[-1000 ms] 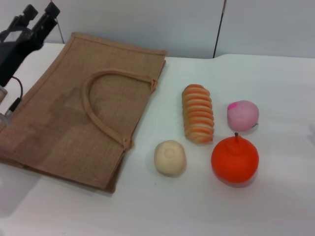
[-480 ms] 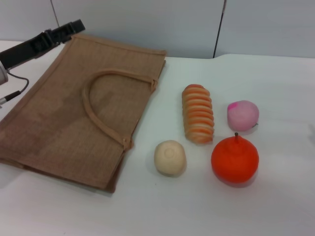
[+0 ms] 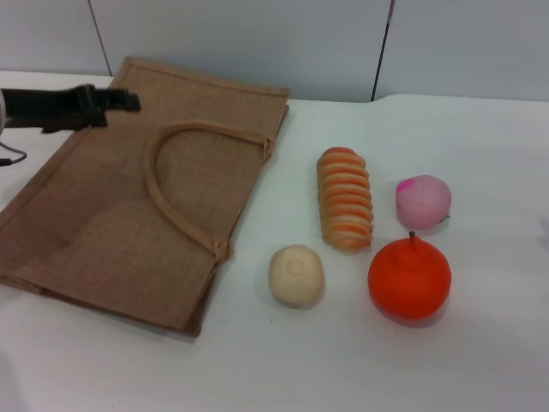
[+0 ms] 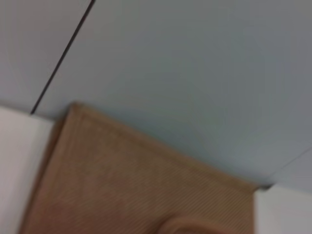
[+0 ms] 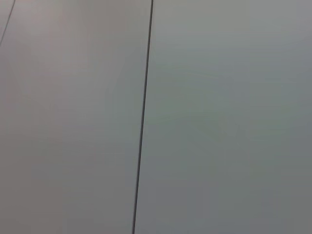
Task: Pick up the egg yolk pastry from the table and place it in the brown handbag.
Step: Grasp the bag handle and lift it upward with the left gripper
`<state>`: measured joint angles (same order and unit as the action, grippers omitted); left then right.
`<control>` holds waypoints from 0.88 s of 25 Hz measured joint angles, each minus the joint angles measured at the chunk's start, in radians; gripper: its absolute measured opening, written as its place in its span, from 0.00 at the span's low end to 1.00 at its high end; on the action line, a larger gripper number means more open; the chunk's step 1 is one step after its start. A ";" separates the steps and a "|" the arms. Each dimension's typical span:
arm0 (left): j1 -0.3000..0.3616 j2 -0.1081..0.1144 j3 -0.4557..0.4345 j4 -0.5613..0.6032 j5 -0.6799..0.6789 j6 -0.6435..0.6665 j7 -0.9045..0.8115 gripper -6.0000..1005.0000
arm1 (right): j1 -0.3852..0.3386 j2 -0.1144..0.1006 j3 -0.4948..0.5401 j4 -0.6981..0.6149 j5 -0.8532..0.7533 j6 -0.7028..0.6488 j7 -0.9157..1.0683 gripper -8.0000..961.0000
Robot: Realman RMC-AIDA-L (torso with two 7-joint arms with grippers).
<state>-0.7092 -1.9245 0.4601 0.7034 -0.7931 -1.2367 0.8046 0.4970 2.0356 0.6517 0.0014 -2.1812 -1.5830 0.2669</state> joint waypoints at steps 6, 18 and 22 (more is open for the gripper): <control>-0.043 -0.007 0.040 0.048 0.161 0.031 -0.078 0.77 | 0.003 0.000 0.001 0.000 0.000 0.000 0.000 0.92; -0.062 -0.039 0.276 -0.013 0.185 0.235 -0.059 0.77 | 0.006 0.000 0.003 0.003 0.000 0.000 0.000 0.92; -0.065 -0.063 0.281 -0.033 0.169 0.285 0.014 0.76 | 0.006 0.000 0.003 0.003 0.000 0.000 0.000 0.92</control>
<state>-0.7739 -1.9874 0.7412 0.6709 -0.6243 -0.9514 0.8182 0.5032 2.0355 0.6549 0.0047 -2.1813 -1.5830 0.2669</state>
